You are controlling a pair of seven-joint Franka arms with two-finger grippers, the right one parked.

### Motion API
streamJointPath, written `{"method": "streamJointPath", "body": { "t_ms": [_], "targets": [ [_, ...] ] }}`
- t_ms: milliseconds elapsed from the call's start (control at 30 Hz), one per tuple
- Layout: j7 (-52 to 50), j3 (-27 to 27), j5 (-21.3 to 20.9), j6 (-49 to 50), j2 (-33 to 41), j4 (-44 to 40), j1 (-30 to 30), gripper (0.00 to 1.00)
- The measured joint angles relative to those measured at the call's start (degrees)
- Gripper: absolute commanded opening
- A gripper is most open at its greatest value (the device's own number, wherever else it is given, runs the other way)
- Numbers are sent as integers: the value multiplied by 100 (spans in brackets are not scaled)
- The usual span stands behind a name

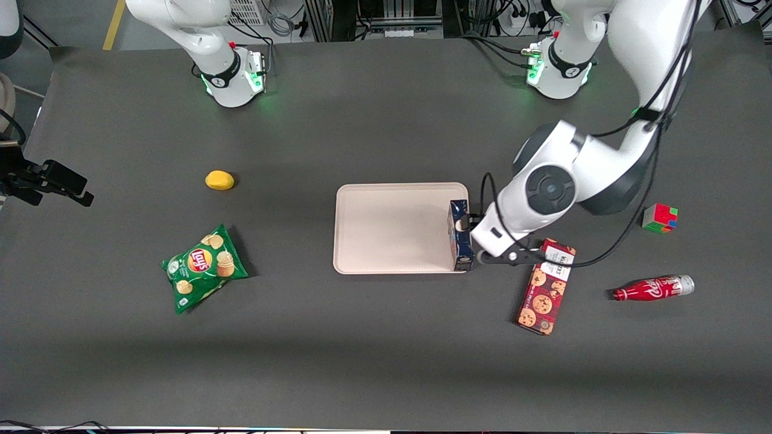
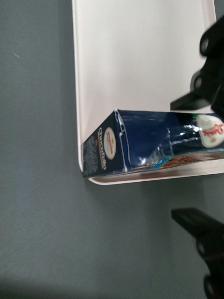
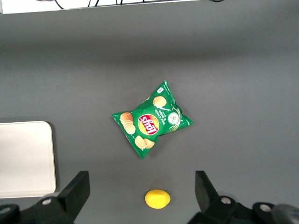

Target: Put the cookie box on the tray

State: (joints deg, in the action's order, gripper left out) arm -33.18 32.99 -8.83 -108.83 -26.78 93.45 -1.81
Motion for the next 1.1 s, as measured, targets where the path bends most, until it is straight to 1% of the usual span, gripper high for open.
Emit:
{"method": "streamJointPath", "body": {
  "t_ms": [100,233,400,667,800,933,1033,1100],
  "targets": [
    [-8,-167,166,387,411,-73,-16,100],
    [42,-550,386,852,1062,-113,-26,100],
    [421,-1098,546,1582,1869,-141,-39,100],
    [1886,-2081,634,3107,3018,-247,-69,100],
    [2630,-2515,655,3591,3560,-186,-90,100],
    [2909,-2631,671,3492,4026,299,-95,100],
    [2960,-2602,691,2828,4327,1077,-85,100],
    [2968,-2578,731,2179,4487,1741,-78,100]
  ]
}}
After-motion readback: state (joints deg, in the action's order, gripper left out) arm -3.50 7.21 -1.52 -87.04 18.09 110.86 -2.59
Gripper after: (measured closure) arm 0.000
